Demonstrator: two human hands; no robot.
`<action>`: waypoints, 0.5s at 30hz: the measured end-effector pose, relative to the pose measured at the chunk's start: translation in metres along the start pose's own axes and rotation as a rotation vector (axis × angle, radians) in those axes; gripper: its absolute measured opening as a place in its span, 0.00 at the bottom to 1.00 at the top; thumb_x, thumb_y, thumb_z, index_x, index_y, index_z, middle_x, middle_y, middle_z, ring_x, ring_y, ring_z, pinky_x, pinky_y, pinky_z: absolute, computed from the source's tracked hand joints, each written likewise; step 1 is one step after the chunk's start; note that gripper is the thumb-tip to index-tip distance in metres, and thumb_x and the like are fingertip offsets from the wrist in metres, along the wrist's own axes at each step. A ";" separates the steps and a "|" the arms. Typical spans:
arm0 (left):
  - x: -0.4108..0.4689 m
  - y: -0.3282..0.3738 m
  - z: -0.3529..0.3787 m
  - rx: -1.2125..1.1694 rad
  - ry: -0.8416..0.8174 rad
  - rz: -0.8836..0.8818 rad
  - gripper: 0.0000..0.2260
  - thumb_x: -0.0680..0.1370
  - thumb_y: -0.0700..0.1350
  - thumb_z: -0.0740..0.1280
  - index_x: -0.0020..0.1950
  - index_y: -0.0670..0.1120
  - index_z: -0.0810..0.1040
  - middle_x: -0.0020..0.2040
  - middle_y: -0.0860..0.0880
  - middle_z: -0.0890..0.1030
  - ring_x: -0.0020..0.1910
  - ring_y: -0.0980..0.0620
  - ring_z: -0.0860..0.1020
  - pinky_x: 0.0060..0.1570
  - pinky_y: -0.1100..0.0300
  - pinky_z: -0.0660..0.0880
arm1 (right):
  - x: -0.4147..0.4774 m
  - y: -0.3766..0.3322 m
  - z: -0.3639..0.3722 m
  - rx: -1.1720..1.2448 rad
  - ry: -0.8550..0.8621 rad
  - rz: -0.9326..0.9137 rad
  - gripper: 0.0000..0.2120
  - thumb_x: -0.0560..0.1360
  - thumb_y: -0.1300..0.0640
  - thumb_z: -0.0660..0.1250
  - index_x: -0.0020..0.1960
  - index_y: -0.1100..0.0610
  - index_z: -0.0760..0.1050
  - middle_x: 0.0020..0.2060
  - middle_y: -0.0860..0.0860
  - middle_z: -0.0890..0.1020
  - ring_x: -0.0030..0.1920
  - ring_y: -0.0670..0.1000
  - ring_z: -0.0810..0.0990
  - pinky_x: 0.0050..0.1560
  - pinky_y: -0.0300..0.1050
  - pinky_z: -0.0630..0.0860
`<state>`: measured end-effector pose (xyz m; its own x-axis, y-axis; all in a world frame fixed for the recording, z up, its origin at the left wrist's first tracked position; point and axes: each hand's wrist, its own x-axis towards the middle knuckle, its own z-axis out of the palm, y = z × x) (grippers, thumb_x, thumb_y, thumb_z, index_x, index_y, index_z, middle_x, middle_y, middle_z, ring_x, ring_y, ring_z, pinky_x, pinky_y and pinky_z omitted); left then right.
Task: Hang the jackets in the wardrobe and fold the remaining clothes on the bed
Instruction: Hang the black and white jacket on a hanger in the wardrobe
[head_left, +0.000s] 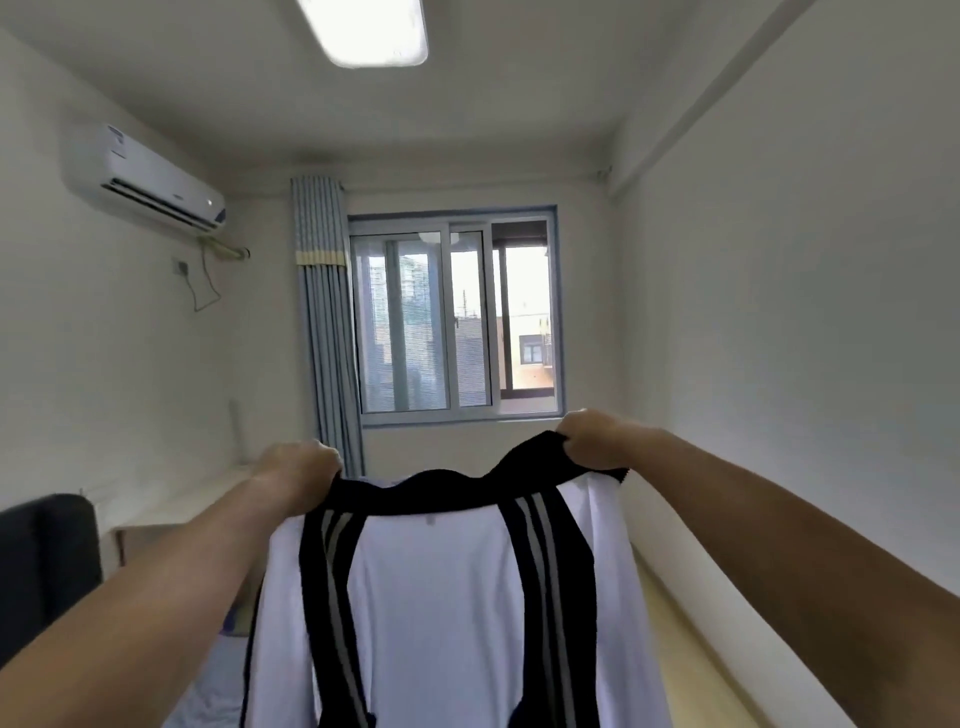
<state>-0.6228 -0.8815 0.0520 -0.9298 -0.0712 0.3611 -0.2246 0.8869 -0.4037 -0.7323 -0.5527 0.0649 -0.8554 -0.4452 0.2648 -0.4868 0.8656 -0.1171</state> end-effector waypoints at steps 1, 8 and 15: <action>0.003 0.001 -0.002 -0.060 0.054 0.000 0.11 0.78 0.44 0.58 0.52 0.52 0.79 0.56 0.50 0.78 0.53 0.49 0.78 0.45 0.60 0.68 | 0.000 -0.001 -0.002 0.072 -0.005 -0.038 0.11 0.75 0.65 0.54 0.39 0.59 0.74 0.39 0.56 0.77 0.41 0.52 0.72 0.44 0.46 0.71; 0.014 0.041 -0.052 -0.406 0.613 0.376 0.07 0.70 0.35 0.71 0.38 0.47 0.81 0.46 0.50 0.77 0.47 0.48 0.75 0.41 0.54 0.73 | -0.021 -0.049 -0.016 0.445 -0.128 -0.296 0.22 0.69 0.77 0.49 0.43 0.59 0.76 0.38 0.52 0.76 0.42 0.50 0.73 0.40 0.38 0.70; 0.013 0.075 -0.089 -0.627 0.857 0.707 0.13 0.65 0.29 0.71 0.30 0.48 0.77 0.37 0.52 0.75 0.40 0.53 0.71 0.39 0.62 0.67 | -0.014 -0.069 -0.018 0.725 -0.240 -0.440 0.24 0.77 0.72 0.59 0.66 0.49 0.68 0.49 0.48 0.78 0.47 0.48 0.81 0.47 0.41 0.79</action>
<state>-0.6259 -0.7754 0.1007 -0.2524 0.6111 0.7502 0.6333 0.6905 -0.3494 -0.6832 -0.6022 0.0867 -0.5383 -0.8108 0.2300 -0.7038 0.2824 -0.6519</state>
